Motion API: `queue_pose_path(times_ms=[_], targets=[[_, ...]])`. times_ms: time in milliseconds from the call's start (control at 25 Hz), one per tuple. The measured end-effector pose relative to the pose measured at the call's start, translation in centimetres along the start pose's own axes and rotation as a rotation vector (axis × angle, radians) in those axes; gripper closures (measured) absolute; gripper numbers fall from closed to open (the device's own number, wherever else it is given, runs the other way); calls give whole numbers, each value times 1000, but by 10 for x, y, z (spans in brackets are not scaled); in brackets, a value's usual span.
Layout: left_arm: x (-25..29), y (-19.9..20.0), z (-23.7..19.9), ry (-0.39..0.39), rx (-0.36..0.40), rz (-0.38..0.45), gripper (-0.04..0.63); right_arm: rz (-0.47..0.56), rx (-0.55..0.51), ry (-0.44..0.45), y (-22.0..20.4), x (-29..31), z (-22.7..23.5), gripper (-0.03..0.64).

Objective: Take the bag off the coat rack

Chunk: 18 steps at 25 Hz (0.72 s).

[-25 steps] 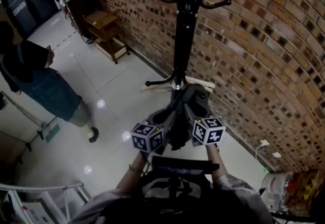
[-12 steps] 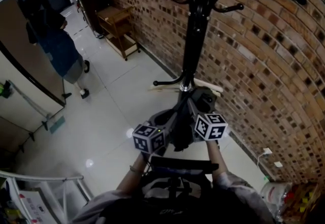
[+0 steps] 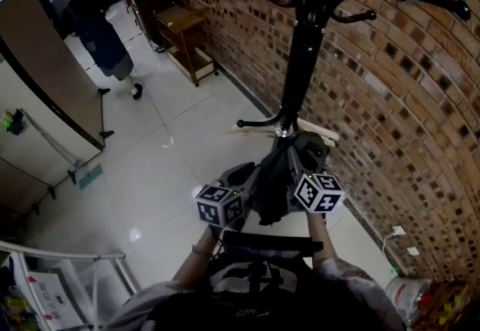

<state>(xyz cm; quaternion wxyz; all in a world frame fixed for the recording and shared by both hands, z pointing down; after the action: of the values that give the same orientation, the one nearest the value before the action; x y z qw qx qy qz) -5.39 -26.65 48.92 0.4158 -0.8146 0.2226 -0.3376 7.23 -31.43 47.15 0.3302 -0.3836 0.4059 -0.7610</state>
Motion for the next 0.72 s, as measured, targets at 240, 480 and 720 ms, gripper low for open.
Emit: queue_pose_path(times_ms=[240, 480, 720], targets=[[-1, 0, -7, 13, -6, 1, 515, 57, 36, 5, 5, -5, -3, 572], [0, 1, -9, 15, -6, -13, 515, 120, 115, 32, 11, -20, -6, 574], [2, 2, -14, 23, 17, -23, 515, 133, 160, 59, 16, -33, -11, 574]])
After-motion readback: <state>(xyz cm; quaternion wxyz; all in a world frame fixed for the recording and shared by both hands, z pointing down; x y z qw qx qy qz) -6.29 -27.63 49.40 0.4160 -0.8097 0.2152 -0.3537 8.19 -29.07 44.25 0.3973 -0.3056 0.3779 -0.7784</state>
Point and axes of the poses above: the fingertips, and each gripper's own axes: x forward along the fingers, z to its right, y out of its top, the point moved 2 cm from there along -x, backward along the fingers, and after that the axes turned 10 degrees about -z, right-handed, at the moved point
